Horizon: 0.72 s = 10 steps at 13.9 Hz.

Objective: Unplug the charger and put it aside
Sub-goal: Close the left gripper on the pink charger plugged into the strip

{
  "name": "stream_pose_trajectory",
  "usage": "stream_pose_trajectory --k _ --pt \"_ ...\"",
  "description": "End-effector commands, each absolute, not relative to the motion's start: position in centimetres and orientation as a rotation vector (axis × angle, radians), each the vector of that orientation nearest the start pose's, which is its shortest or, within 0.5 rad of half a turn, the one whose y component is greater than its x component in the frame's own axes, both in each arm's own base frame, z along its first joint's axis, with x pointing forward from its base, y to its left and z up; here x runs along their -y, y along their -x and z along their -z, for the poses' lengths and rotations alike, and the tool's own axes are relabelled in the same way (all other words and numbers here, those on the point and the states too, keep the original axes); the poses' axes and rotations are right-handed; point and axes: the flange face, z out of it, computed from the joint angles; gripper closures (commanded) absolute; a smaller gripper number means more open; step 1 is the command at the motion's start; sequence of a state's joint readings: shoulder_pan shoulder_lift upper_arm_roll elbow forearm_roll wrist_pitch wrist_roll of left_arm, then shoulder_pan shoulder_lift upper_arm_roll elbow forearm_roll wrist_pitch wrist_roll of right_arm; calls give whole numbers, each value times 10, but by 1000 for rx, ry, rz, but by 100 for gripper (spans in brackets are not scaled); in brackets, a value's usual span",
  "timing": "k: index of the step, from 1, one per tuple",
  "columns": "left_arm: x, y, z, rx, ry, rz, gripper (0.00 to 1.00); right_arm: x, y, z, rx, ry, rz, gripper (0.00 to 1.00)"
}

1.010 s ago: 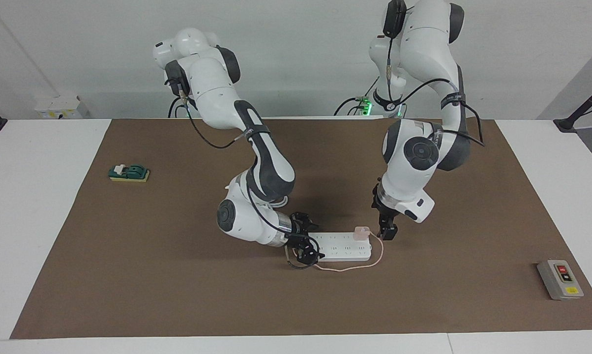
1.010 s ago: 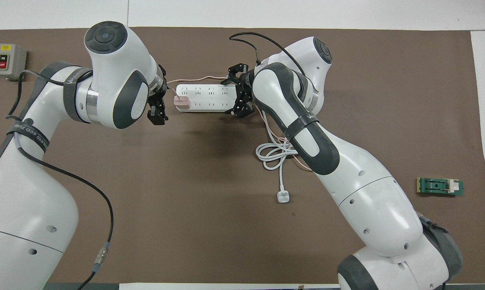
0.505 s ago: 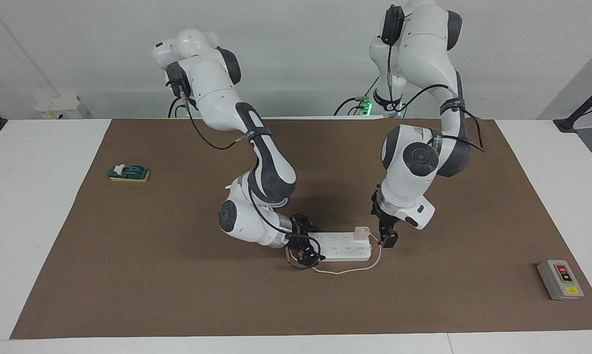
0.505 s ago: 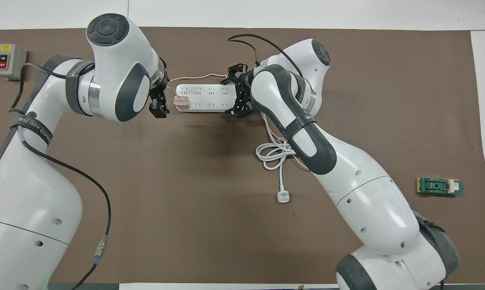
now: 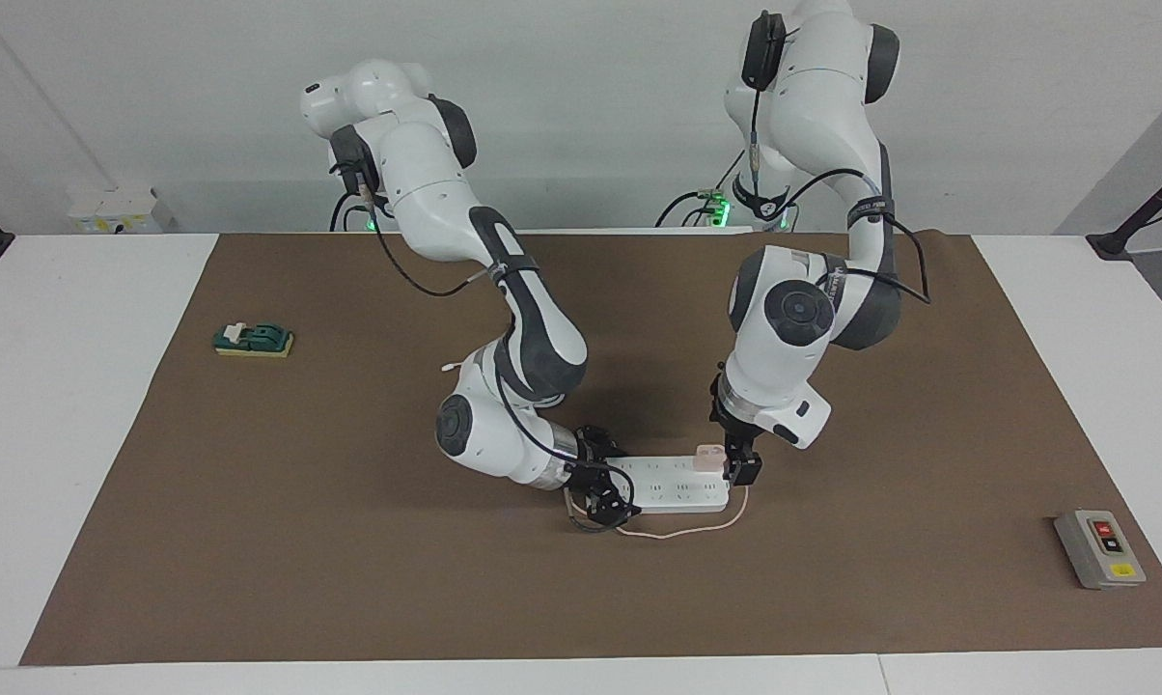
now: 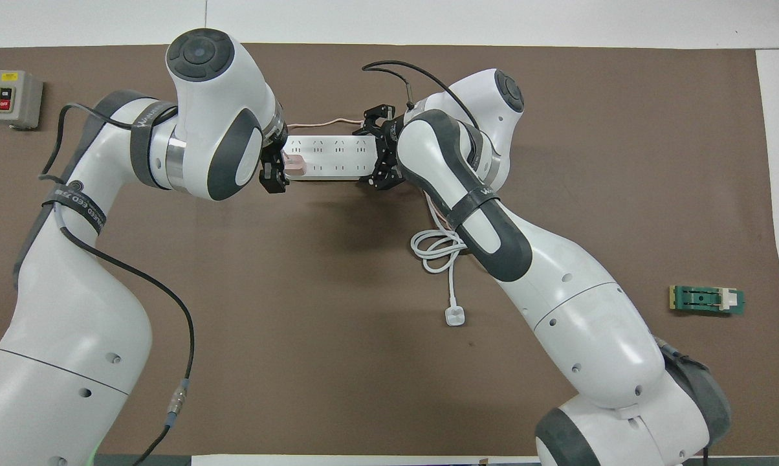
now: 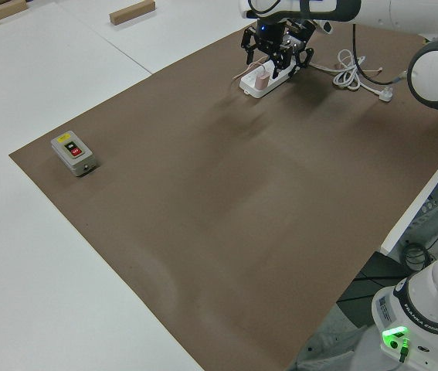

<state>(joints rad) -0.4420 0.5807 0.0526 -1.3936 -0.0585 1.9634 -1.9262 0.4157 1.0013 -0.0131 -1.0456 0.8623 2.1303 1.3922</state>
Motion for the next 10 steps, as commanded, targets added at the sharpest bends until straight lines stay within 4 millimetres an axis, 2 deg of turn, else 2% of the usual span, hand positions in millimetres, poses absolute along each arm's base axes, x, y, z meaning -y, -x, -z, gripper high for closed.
stream_pose_trajectory --k 1,10 --pt "296 -660 -369 2247 2233 -15 0 -360 -709 -231 -1616 1958 -640 95" --pt "291 -656 -342 2247 2192 -9 0 -363 -708 -232 -1613 1957 -636 94"
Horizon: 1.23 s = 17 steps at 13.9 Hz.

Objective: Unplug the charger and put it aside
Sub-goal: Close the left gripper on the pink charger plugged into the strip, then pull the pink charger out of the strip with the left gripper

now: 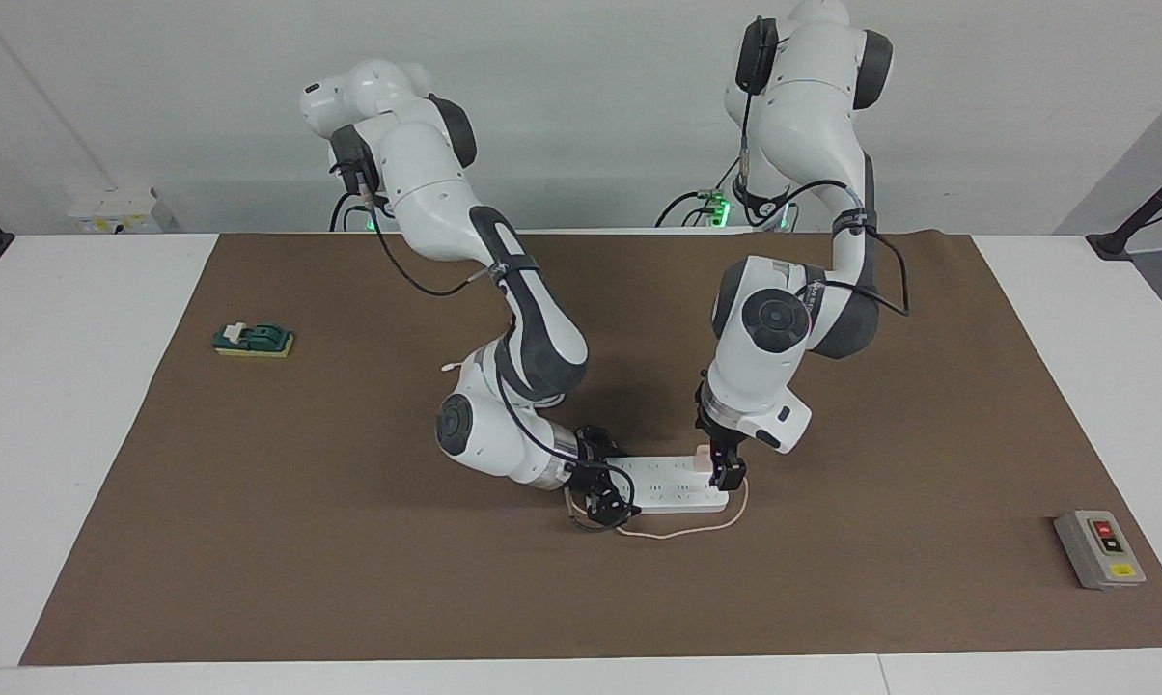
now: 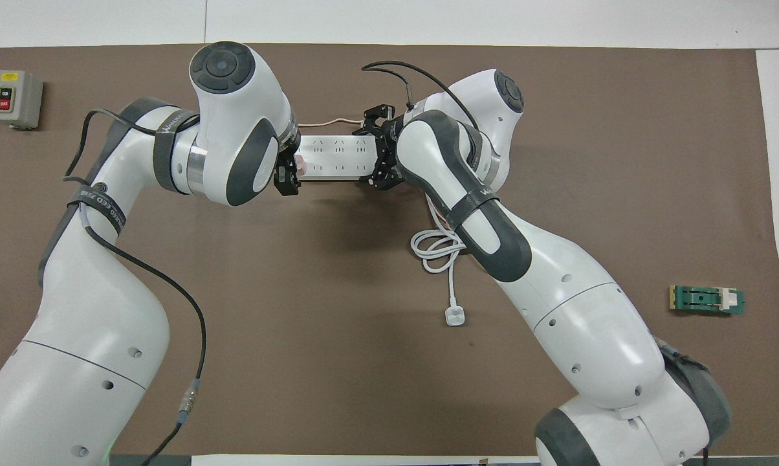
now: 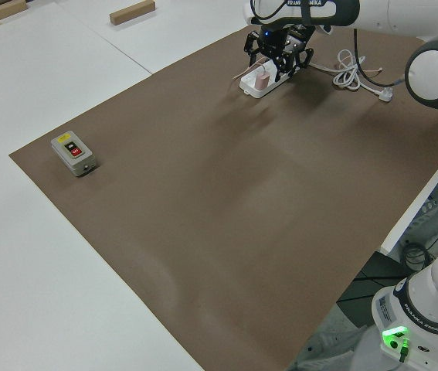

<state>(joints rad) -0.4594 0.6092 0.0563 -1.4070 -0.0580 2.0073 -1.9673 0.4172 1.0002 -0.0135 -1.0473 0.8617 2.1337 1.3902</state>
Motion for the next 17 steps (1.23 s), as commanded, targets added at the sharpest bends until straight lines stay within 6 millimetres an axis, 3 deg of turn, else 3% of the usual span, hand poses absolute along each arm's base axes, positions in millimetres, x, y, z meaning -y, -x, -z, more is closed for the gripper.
stream_pose_trajectory --k 1,3,5,6,7,9,10,17 --pt "290 -656 -342 -2250 -2196 7 4 -363 -708 -232 -1613 1957 -636 94" --pt "290 -656 -342 -2244 -2199 -3 13 -363 -708 -232 -1612 1958 -635 94" --pt "291 -656 -340 -2242 -2202 -6 30 -363 -708 -232 -1613 1957 -636 94" --pt "291 -656 -340 -2241 -2197 -8 32 -363 -708 -232 -1612 1957 -637 94" --pt "292 -656 -340 -2235 -2200 -12 47 -363 -708 -232 -1612 1957 -637 94" --pt "292 -655 -338 -2231 -2208 -23 96 -363 -708 -232 -1612 1958 -635 94" --pt "293 -655 -338 -2229 -2215 -30 100 -363 -708 -232 -1612 1958 -635 94" --pt "283 -655 -349 -2245 -2244 -25 100 -363 -708 -232 -1612 1959 -635 94"
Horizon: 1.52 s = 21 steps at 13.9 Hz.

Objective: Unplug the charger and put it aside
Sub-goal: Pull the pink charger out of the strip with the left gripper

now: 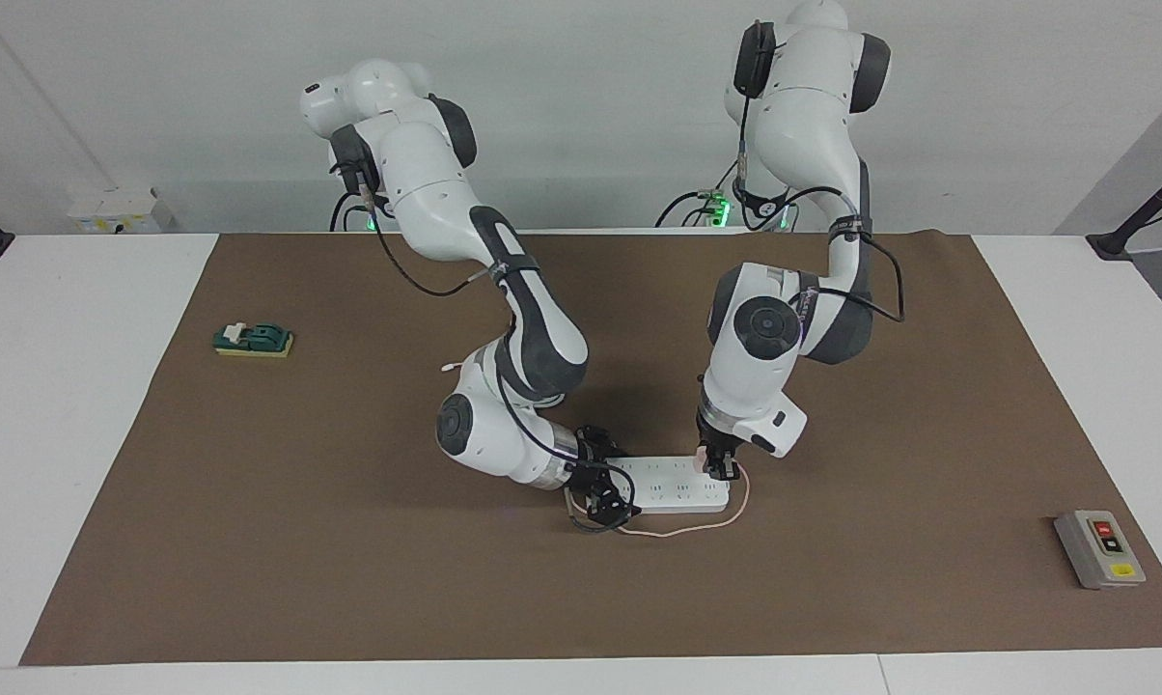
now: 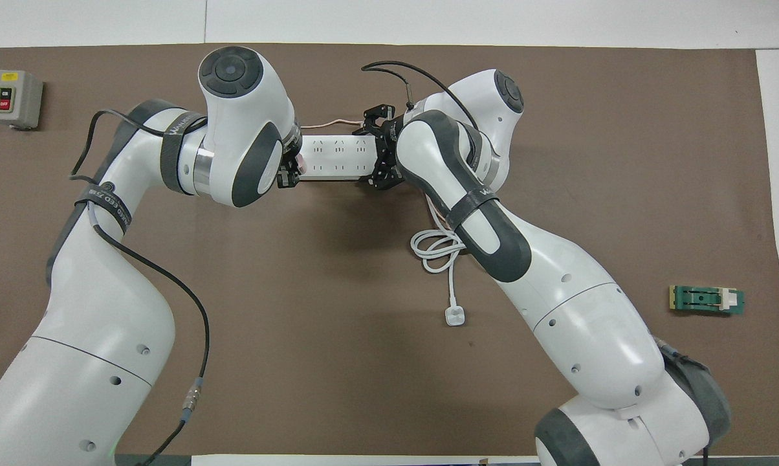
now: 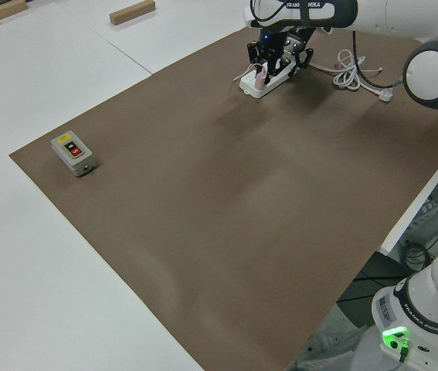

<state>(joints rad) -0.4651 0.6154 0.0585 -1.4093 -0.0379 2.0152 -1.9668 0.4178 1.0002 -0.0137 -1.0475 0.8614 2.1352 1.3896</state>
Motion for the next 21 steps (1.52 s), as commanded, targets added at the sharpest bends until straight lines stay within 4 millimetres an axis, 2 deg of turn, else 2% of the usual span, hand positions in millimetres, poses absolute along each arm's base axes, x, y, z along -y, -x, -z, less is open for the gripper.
stream_pose_trajectory --k 1,6,10,12,13,14,15,16,18,19,21 --pt "281 -655 -355 2185 2199 33 100 -363 -708 -232 -1612 1958 -635 94" --pt "269 -642 -417 2107 2275 4 100 -363 -708 -232 -1612 1956 -635 94" --pt "259 -636 -437 2048 2330 -16 100 -363 -708 -231 -1614 1956 -634 94" --pt "252 -632 -441 1909 2429 -33 100 -363 -708 -232 -1614 1955 -635 91" --pt "237 -632 -445 1808 2494 -52 100 -363 -708 -232 -1617 1950 -639 77" --pt "229 -628 -451 1666 2573 -78 100 -363 -708 -233 -1621 1946 -644 35" --pt "223 -623 -453 1499 2657 -110 100 -364 -708 -237 -1628 1939 -647 0" --pt "209 -621 -457 1394 2713 -127 100 -364 -709 -245 -1645 1928 -656 0" --pt "187 -610 -464 1159 2825 -160 100 -355 -714 -284 -1637 1904 -663 0" --pt "169 -608 -466 1086 2857 -176 100 -353 -712 -301 -1620 1923 -686 0" --pt "159 -607 -466 1037 2869 -197 100 -342 -711 -342 -1613 1926 -731 0"
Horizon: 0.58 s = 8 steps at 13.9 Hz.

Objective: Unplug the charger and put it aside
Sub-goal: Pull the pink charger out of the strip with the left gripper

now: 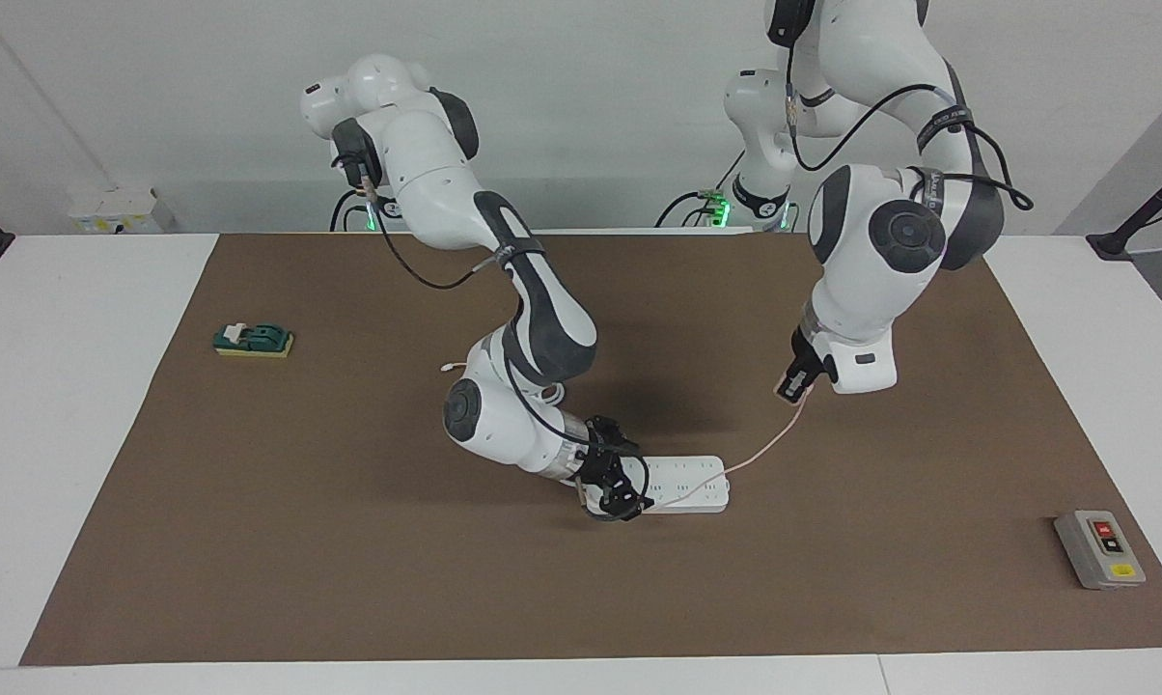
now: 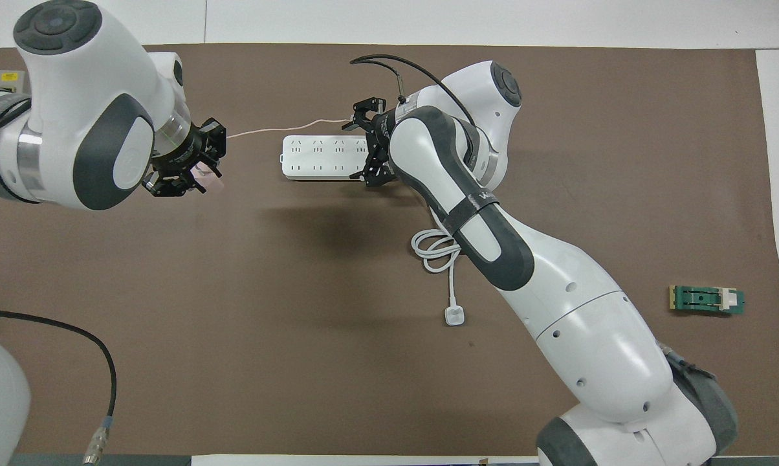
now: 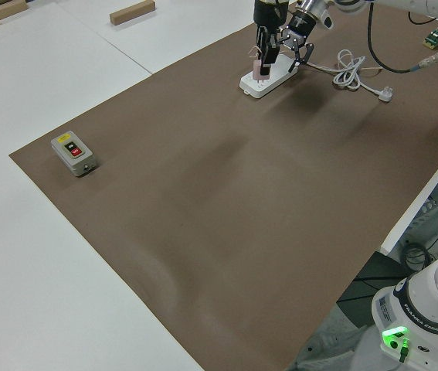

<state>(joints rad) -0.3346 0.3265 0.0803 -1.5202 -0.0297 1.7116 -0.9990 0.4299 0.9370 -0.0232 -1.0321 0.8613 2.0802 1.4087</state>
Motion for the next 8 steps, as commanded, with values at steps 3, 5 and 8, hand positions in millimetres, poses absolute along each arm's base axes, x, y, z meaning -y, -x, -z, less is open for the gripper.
stream_pose_trajectory --k 3,5,8 --pt "142 -591 -456 922 2871 -298 100 -319 -707 -397 -1627 1923 -785 0" --pt "130 -581 -453 794 2907 -339 100 -309 -699 -428 -1649 1935 -806 0" --pt "113 -556 -451 503 2968 -445 100 -283 -691 -473 -1624 1957 -848 0"
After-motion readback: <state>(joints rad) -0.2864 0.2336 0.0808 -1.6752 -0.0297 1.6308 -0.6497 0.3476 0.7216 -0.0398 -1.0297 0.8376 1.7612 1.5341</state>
